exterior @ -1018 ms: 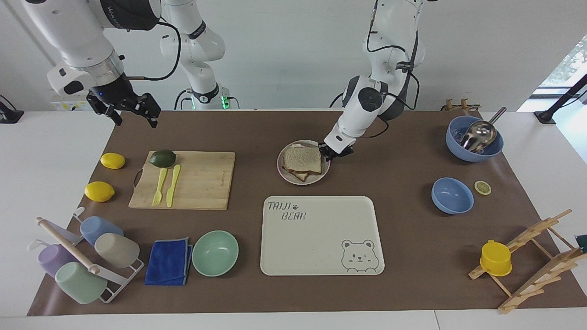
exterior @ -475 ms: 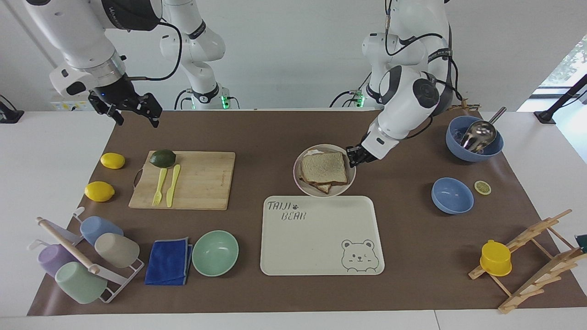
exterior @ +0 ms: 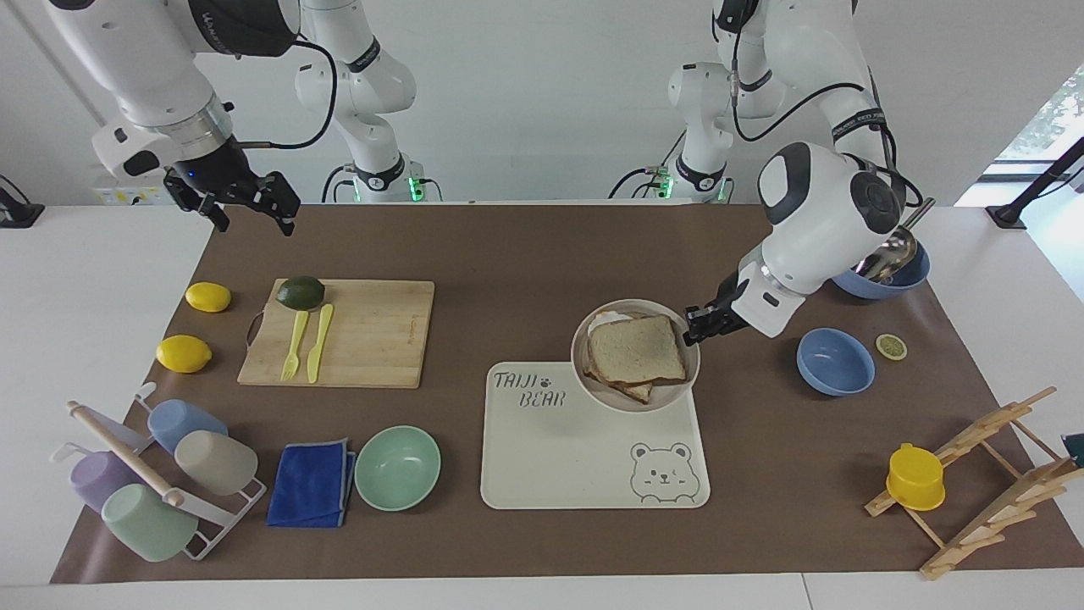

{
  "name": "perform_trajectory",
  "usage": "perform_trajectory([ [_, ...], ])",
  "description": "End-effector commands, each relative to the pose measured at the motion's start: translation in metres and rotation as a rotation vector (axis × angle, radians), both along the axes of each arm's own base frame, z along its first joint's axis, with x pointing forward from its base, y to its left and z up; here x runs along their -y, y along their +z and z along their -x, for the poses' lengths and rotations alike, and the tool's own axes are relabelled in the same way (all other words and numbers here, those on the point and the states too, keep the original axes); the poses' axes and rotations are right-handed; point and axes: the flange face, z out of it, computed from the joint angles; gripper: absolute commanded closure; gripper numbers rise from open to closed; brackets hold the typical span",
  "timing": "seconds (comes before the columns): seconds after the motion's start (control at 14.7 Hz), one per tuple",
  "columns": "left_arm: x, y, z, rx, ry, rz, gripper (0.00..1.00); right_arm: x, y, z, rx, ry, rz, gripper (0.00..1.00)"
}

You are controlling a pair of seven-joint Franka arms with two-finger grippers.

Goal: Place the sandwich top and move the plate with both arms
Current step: 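Slide the plate onto the white bear tray with the left gripper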

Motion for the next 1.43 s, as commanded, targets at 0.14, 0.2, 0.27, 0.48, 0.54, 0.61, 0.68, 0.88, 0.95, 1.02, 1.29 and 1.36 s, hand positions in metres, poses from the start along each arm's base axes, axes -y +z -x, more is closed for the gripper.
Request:
perform_trajectory([
  [0.14, 0.015, -0.048, -0.065, 0.018, 0.016, 0.042, 1.0, 0.003, 0.002, 0.004, 0.001, 0.009, -0.03, 0.0],
  [0.2, 0.017, -0.056, -0.07, 0.025, 0.02, 0.042, 1.0, 0.003, 0.002, 0.004, 0.001, 0.009, -0.03, 0.0],
  [0.27, 0.022, -0.067, -0.072, 0.034, 0.023, 0.04, 1.0, 0.001, 0.002, 0.004, 0.001, 0.014, -0.03, 0.0],
  [0.48, 0.037, -0.088, -0.066, 0.08, 0.023, 0.023, 1.0, -0.003, 0.002, 0.004, 0.001, 0.02, -0.03, 0.0],
  [0.54, 0.038, -0.093, -0.062, 0.072, 0.019, 0.019, 1.0, -0.004, 0.003, 0.005, -0.001, 0.021, -0.031, 0.0],
  [0.61, 0.046, -0.1, -0.056, 0.063, 0.009, 0.017, 1.0, -0.004, 0.002, 0.005, -0.002, 0.021, -0.031, 0.0],
  [0.68, 0.048, -0.102, -0.052, 0.071, 0.01, 0.015, 1.0, -0.003, 0.002, 0.005, -0.002, 0.02, -0.031, 0.0],
  [0.88, 0.045, -0.113, -0.043, 0.084, 0.025, 0.008, 1.0, -0.001, 0.002, 0.005, -0.002, 0.015, -0.031, 0.0],
  [0.95, 0.044, -0.114, -0.042, 0.083, 0.024, 0.008, 1.0, -0.001, 0.002, 0.005, -0.002, 0.017, -0.031, 0.0],
  [1.02, 0.044, -0.115, -0.042, 0.083, 0.021, 0.007, 1.0, -0.001, 0.002, 0.005, -0.002, 0.015, -0.031, 0.0],
  [1.29, 0.043, -0.114, -0.042, 0.079, 0.005, 0.007, 1.0, 0.0, 0.002, 0.005, -0.002, 0.014, -0.031, 0.0],
  [1.36, 0.043, -0.113, -0.042, 0.082, 0.003, 0.006, 0.29, 0.0, 0.002, 0.005, -0.002, 0.015, -0.029, 0.0],
])
